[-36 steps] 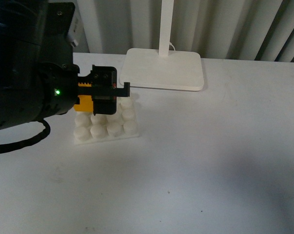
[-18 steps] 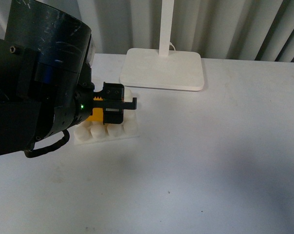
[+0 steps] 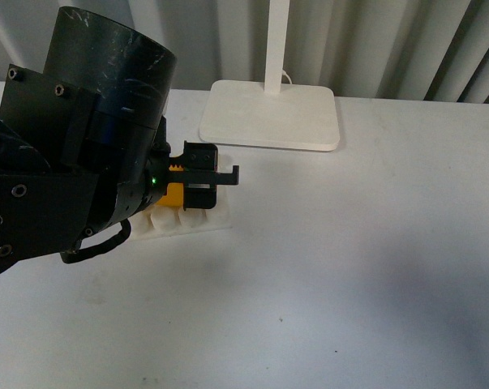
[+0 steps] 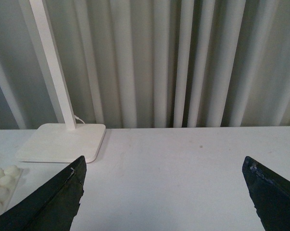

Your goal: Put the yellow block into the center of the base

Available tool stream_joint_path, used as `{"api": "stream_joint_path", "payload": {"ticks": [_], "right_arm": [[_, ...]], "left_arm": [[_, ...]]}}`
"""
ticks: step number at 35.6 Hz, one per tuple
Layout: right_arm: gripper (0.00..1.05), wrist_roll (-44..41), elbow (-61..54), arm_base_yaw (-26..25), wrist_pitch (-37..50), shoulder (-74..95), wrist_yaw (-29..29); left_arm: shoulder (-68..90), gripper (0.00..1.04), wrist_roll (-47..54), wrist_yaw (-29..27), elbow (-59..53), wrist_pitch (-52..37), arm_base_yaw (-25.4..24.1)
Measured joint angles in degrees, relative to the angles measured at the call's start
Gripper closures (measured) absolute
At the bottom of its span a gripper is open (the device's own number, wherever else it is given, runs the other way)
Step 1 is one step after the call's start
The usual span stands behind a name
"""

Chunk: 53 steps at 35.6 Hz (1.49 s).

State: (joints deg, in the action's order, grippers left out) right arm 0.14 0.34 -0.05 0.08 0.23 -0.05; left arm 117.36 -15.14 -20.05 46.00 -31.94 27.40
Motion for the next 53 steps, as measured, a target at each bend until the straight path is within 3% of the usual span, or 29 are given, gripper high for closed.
{"api": "stream_joint_path", "payload": {"ticks": [53], "right_arm": [[0.09, 0.0, 0.0, 0.0, 0.0, 0.0, 0.0]], "left_arm": [[3.6, 0.4, -6.1, -0.8, 2.0, -0.5, 0.5]]}}
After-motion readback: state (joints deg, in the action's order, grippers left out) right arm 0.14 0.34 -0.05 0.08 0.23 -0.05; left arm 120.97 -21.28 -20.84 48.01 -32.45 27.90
